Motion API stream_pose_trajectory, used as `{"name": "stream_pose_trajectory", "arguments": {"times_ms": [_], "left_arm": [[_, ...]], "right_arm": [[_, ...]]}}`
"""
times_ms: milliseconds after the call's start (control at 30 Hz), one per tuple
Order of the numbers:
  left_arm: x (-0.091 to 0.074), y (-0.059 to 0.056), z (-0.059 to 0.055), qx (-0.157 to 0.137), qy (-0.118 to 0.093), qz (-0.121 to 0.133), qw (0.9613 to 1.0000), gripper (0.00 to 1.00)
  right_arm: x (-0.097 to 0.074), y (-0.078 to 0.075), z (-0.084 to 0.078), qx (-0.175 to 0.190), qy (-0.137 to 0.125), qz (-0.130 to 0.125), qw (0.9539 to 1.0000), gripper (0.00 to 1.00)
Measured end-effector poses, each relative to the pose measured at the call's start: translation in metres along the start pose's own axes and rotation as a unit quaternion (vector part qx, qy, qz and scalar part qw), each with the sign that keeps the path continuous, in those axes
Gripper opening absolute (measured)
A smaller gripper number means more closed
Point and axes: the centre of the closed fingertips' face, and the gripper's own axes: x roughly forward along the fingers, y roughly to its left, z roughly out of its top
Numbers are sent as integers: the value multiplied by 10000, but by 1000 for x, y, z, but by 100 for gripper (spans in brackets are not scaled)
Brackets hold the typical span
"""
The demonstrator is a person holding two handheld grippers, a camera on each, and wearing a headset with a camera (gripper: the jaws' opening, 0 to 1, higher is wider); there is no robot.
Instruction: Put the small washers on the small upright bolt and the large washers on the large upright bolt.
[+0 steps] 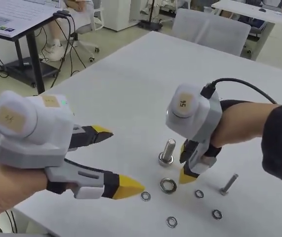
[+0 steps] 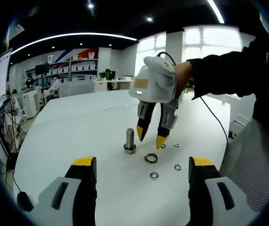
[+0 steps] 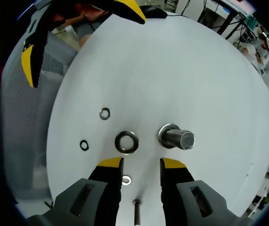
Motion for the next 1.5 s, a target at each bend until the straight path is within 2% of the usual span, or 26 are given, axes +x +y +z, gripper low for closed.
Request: {"name": "stream_pose_trajectory", "arguments": {"times_ms": [367,667,1167,1500], "left_arm": [[-2,-4,1,43,-13,-16,10000,79],[-7,-7,2,77,-37,-6,10000,79],[-13,-8,2,88,-65,27,9999,79],[-14,-8,2,88,-57,21,9999,79]], "right_arm": [[6,16,5,-58,-38,47,10000,33],[12,22,12,-67,-96,35,9999,33],[20,30,23,-120,-120,43,9998,33],[22,28,23,-101,-116,9,9999,32]]}}
